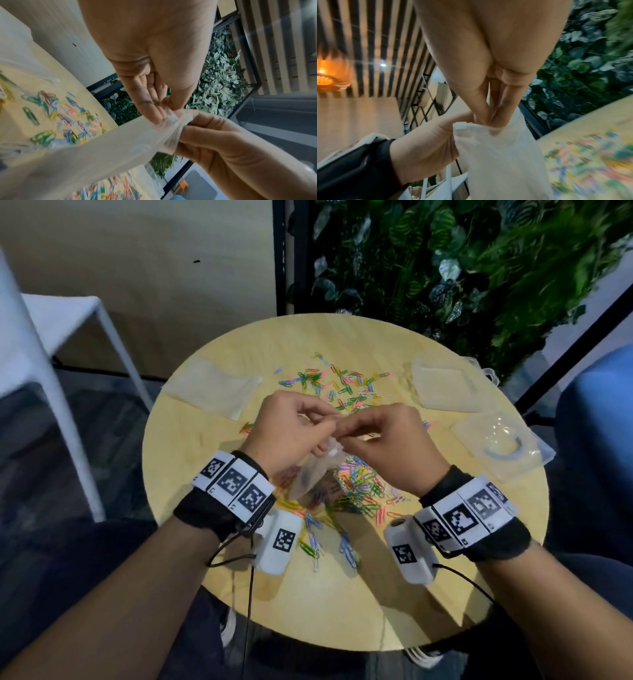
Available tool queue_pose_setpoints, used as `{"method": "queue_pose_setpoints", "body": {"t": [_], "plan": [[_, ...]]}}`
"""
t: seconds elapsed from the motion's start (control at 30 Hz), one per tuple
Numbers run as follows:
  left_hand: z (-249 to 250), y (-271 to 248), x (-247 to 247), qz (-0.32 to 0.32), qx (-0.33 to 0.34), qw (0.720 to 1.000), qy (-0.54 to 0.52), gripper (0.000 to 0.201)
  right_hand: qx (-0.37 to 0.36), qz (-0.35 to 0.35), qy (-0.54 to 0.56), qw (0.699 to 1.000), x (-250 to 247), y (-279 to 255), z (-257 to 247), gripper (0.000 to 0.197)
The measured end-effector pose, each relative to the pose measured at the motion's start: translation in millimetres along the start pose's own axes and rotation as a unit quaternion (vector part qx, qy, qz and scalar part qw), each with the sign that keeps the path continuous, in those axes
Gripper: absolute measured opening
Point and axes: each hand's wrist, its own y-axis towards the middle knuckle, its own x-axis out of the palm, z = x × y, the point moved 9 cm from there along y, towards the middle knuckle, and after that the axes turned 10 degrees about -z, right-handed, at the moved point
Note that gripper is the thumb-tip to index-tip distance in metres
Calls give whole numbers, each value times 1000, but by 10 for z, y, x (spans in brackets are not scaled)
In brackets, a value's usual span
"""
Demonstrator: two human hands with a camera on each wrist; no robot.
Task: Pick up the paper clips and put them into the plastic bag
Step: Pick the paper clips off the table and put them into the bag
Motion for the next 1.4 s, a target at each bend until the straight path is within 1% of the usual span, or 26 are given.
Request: {"method": "queue_pose_setpoints", "body": {"t": [0.07,0.13,0.2,0.27,0.3,0.33,0.37,0.4,0.47,0.5,0.53,0.6,0.67,0.7,0.77,0.83,0.87,0.97,1.0,1.1,1.17,1.23,1.3,1.33,1.37,1.4], "plan": [[32,-67,-284,41,14,999,0,15,-58,26,10,998,-77,99,-348,17],[24,-157,-670,97,23,995,4,18,-102,62,57,991,-191,204,-605,19],[-33,-273,-1055,148,27,989,-10,21,-94,79,121,985,-239,356,-615,25],[-101,-423,-1371,193,31,980,-22,23,-45,44,141,988,-81,558,-436,32],[-126,-501,-1494,211,31,977,-21,23,-20,9,113,993,75,667,-335,31],[-156,-570,-1590,222,29,975,-16,23,-2,-34,59,998,266,770,-235,27],[-192,-628,-1664,228,25,973,-8,22,6,-83,-16,996,487,857,-158,23],[-238,-673,-1721,231,18,973,0,21,7,-137,-95,986,735,933,-98,26],[-372,-723,-1805,226,-8,974,11,18,-15,-224,-208,952,1226,1058,-41,40],[-445,-730,-1820,217,-27,976,16,15,-36,-245,-252,935,1437,1111,-55,44],[-509,-732,-1816,203,-49,978,24,12,-62,-258,-301,916,1634,1158,-62,46],[-609,-720,-1797,178,-88,979,40,10,-89,-272,-388,876,1920,1229,-37,45],[-660,-694,-1767,164,-112,979,36,10,-90,-287,-454,839,2063,1261,34,45],[-674,-670,-1747,156,-119,980,35,11,-84,-301,-465,828,2092,1246,73,45],[-685,-622,-1697,141,-128,981,41,12,-84,-342,-443,824,2152,1179,160,49],[-702,-576,-1645,126,-133,982,46,11,-89,-360,-428,824,2165,1107,200,52],[-711,-553,-1617,117,-135,983,51,10,-91,-355,-422,829,2148,1080,197,50],[-737,-489,-1531,93,-144,983,73,9,-104,-318,-406,850,2036,992,102,30],[-741,-475,-1505,87,-147,982,76,10,-99,-304,-403,858,1989,960,85,28],[-766,-429,-1430,74,-160,981,81,10,-48,-267,-378,885,1801,941,158,29],[-787,-397,-1376,66,-167,981,76,7,12,-240,-336,911,1609,990,284,25],[-806,-358,-1316,59,-170,981,70,8,93,-180,-242,949,1289,1042,463,15],[-809,-320,-1245,47,-172,981,77,9,173,-103,-87,976,949,1016,650,13],[-808,-300,-1203,38,-173,981,83,10,205,-67,28,976,827,973,710,12],[-810,-279,-1163,29,-173,980,89,11,226,-43,159,960,772,929,727,12],[-813,-261,-1129,22,-173,980,94,12,234,-35,279,931,767,891,684,13]]}}
